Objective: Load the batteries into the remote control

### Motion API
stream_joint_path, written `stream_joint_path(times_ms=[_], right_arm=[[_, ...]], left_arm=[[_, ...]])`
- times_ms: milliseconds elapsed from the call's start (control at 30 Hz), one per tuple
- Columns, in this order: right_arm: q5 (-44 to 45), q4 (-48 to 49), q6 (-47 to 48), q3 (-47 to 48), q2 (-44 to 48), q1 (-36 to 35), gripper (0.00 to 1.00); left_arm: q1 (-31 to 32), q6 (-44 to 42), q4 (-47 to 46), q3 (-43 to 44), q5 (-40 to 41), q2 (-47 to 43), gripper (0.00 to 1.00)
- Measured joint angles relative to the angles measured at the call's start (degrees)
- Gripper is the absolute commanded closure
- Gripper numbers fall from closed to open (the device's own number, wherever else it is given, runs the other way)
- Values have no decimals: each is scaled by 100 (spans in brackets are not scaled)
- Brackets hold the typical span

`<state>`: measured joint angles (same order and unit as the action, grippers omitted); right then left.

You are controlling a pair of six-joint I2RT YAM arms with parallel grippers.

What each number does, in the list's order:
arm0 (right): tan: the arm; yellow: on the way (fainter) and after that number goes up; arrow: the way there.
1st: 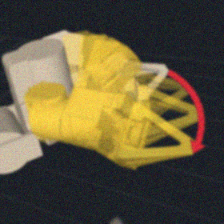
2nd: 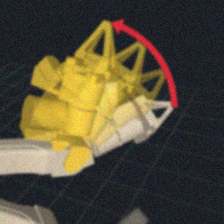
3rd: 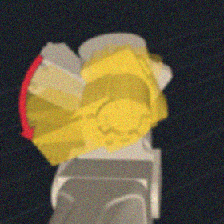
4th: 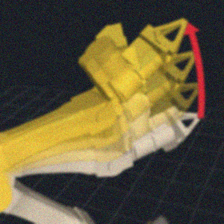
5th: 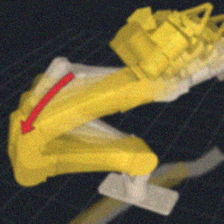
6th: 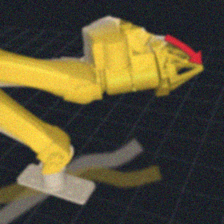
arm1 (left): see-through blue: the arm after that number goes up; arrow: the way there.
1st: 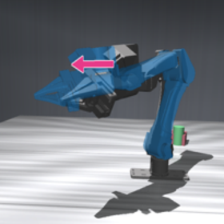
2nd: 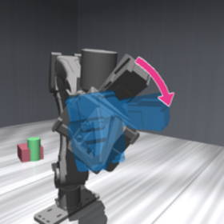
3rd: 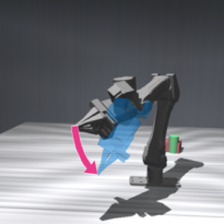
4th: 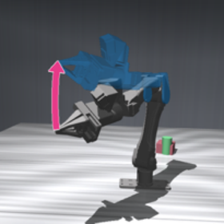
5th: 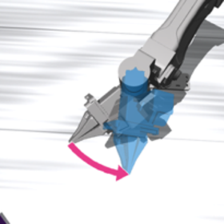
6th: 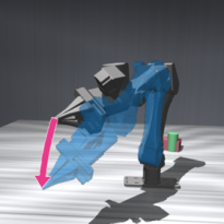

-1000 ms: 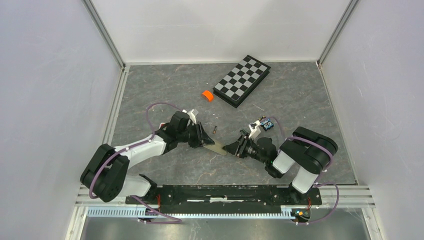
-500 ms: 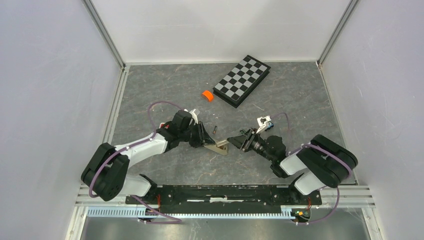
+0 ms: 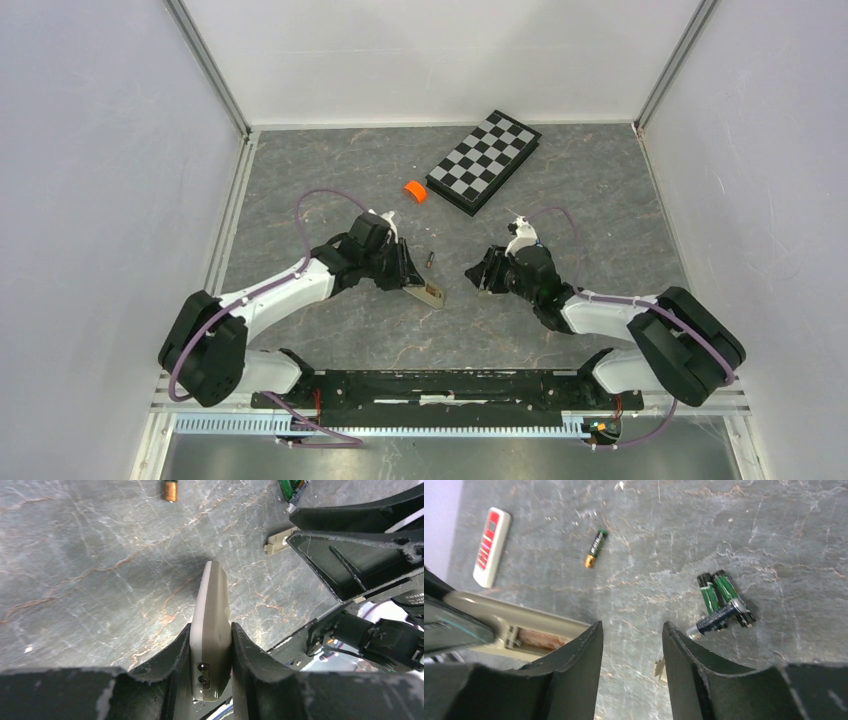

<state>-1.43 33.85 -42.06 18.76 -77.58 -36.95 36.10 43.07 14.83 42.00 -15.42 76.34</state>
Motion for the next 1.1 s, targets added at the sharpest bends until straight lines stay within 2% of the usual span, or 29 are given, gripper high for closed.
stream_joint_path(times_ms=[33,167,233,367,567,800,933,1033,1067,1100], right_arm=[[-7,-195,105,35,33,2,41],[-299,-715,623,186,249,7,16],[-579,-820,935,251,417,13,10],[-1547,-894,1725,350,964,17,7],[-3115,-831,2557,428,1606,20,4],[-4336,-883,2835,905,1471,-103,7],[-4883,-903,2870,1346,1287,-402,13],[-5222,-986,2909,1698,1045,-627,26],[-5298,-1060,2955,1797,966,-671,33],[-5403,-1198,3016,1923,863,-726,45]], left_arm=[[0,-46,96,46,74,-24,98],[-2,-341,494,179,337,-208,98],[-2,-549,671,223,332,-289,98],[-2,-968,1043,284,66,-538,98],[-2,-1593,1340,444,-883,-1482,98],[0,-2387,1384,977,-1716,-1987,98],[0,-2852,1388,1091,-2138,-2083,98],[0,-3228,1403,1241,-2544,-2017,98],[0,-3342,1410,1296,-2627,-1987,98],[0,-3493,1432,1370,-2741,-1943,98]])
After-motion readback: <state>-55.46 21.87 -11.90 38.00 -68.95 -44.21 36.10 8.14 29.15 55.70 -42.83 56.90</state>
